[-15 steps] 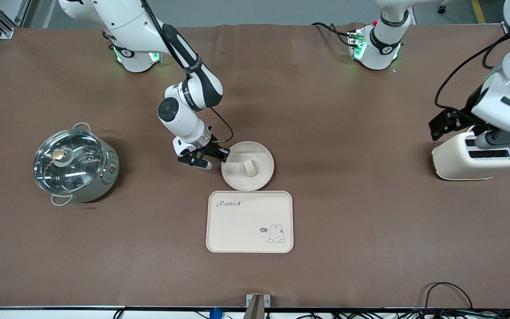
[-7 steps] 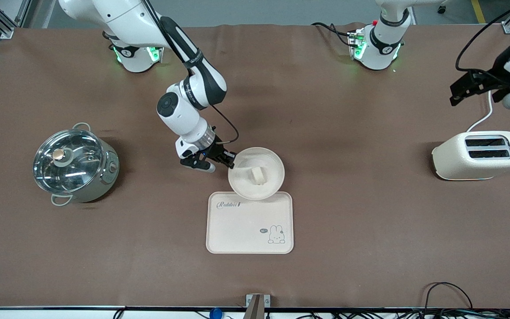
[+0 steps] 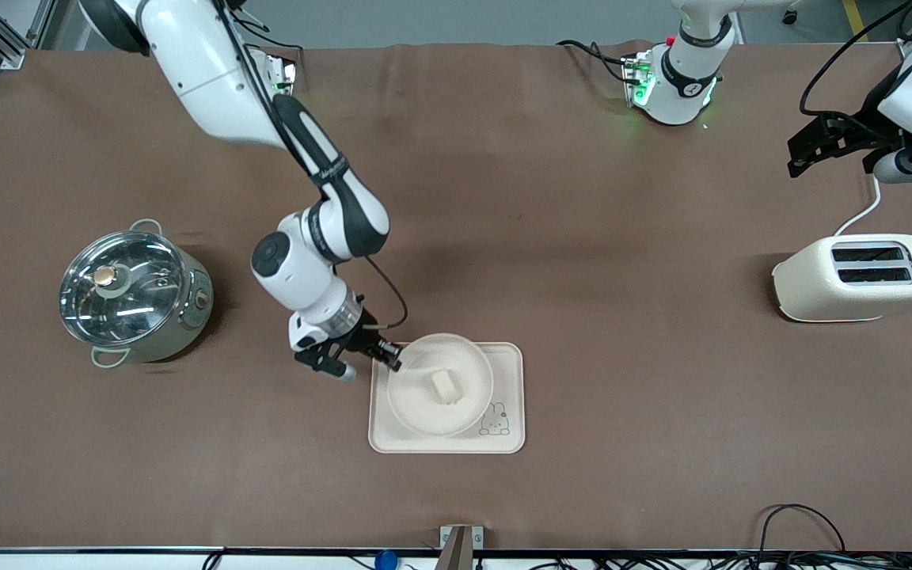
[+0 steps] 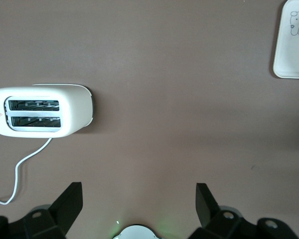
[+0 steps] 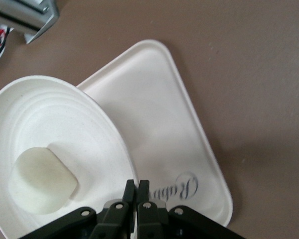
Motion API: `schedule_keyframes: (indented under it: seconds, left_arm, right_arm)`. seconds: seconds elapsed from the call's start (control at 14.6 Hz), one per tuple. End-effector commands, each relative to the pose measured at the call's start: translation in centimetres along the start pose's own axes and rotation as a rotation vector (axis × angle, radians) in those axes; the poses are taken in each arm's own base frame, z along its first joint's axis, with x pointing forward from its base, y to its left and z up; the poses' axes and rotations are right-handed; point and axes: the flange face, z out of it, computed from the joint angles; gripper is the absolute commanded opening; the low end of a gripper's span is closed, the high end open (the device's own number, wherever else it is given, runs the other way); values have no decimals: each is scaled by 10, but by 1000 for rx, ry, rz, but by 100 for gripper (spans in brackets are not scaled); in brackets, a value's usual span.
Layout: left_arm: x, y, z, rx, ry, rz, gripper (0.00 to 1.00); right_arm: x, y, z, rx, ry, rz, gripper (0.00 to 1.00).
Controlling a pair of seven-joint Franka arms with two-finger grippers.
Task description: Place bun in plate and plate on tray
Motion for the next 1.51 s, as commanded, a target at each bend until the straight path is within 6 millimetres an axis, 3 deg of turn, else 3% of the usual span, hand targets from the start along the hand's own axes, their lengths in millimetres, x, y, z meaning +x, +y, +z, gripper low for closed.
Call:
schedule_keyframes:
  seconds: [0.0, 0.48, 0.55, 0.62, 0.68, 0.89, 1.03, 1.3, 1.44]
  left_arm:
    - [-3, 0, -1, -19, 2, 15, 100]
    - [-1, -4, -2, -20, 3, 7, 100]
    - [1, -4, -4, -22, 8, 7, 100]
    - [1, -4, -4, -23, 7, 7, 100]
    - [1, -6, -4, -25, 6, 3, 100]
    - [0, -7, -5, -25, 6, 1, 100]
    - [1, -6, -4, -24, 6, 3, 100]
    - [0, -2, -4, -23, 6, 9, 100]
    - [0, -1, -3, -22, 3, 9, 100]
  right_arm:
    - [2, -7, 14, 7, -8, -10, 0]
    - [-14, 2, 40, -17, -28, -10, 4]
    - [-10, 5, 39, -19, -26, -6, 27]
    - [-6, 8, 38, -18, -23, 5, 58]
    - [-6, 7, 37, -13, -18, 8, 72]
    - [-3, 0, 30, 16, 29, 4, 97]
    - [4, -5, 18, 36, 54, -2, 100]
    - [11, -27, -61, 51, 21, -12, 100]
    - [21, -20, -116, 6, -56, -12, 100]
